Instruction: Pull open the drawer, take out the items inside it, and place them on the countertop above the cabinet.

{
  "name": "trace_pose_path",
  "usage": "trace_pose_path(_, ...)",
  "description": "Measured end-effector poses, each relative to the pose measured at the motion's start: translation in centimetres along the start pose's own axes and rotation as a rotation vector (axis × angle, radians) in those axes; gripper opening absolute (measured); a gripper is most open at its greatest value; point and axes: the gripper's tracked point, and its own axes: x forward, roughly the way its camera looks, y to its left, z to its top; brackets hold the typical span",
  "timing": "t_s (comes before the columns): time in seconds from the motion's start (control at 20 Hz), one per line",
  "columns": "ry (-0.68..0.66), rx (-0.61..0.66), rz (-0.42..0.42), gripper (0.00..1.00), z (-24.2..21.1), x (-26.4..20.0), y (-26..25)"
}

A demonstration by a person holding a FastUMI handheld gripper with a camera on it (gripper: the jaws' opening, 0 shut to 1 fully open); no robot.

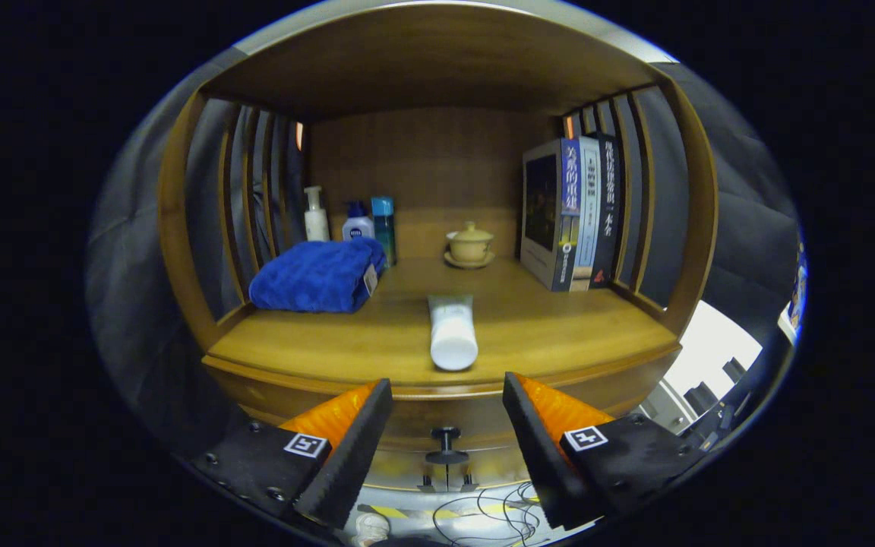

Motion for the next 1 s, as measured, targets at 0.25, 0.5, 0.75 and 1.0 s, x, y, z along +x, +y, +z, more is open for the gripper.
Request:
trace_pose_path(0.25, -0.076, 0.012, -0.002, 0.98, 6.1, -3.1, -1.2)
trace_pose_path(0.5, -0.161, 0.014, 0.002, 0.98, 11.7, -6.0, -1.8)
trace_pose_path(0.75, -0.203, 0.000, 0.007, 0.98, 13.9, -8.0, -1.6)
trace_pose_path(1.0, -0.226, -0.021, 0.013, 0.98, 15.3, -8.7, -1.0)
